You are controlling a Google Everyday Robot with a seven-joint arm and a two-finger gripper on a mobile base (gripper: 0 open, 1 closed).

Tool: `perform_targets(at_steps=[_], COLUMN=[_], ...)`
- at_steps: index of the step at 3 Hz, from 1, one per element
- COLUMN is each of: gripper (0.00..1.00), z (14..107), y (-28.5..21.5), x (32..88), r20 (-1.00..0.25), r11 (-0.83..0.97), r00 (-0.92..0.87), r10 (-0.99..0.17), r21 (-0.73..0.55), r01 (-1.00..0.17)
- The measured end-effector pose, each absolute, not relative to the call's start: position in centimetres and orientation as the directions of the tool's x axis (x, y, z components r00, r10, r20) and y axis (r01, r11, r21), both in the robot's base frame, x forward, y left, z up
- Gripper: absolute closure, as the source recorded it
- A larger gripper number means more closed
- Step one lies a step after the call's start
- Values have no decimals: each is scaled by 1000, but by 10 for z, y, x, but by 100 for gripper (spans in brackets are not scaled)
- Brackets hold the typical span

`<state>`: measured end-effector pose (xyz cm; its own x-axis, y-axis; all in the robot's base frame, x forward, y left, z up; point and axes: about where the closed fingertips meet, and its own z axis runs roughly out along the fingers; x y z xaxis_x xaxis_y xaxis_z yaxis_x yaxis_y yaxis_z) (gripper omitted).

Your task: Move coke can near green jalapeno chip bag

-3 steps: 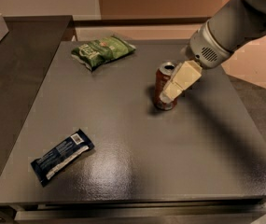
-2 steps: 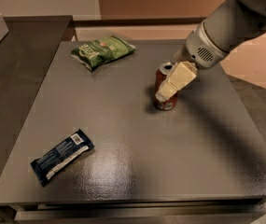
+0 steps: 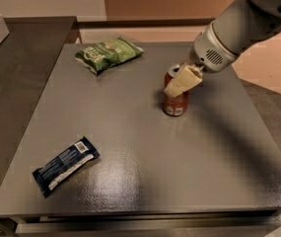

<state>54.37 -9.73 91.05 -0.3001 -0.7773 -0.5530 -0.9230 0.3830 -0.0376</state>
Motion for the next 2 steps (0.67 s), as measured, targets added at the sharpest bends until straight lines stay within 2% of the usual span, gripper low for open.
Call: perform_targets(at_steps=[1, 2], gripper=[85, 100], z=[923, 944], y=[-93, -84], x=[552, 573], r20=[-565, -584], r11=[375, 383], r00=[-280, -259], r10=[-776, -769], r21=[-56, -97], r01=[-925, -918])
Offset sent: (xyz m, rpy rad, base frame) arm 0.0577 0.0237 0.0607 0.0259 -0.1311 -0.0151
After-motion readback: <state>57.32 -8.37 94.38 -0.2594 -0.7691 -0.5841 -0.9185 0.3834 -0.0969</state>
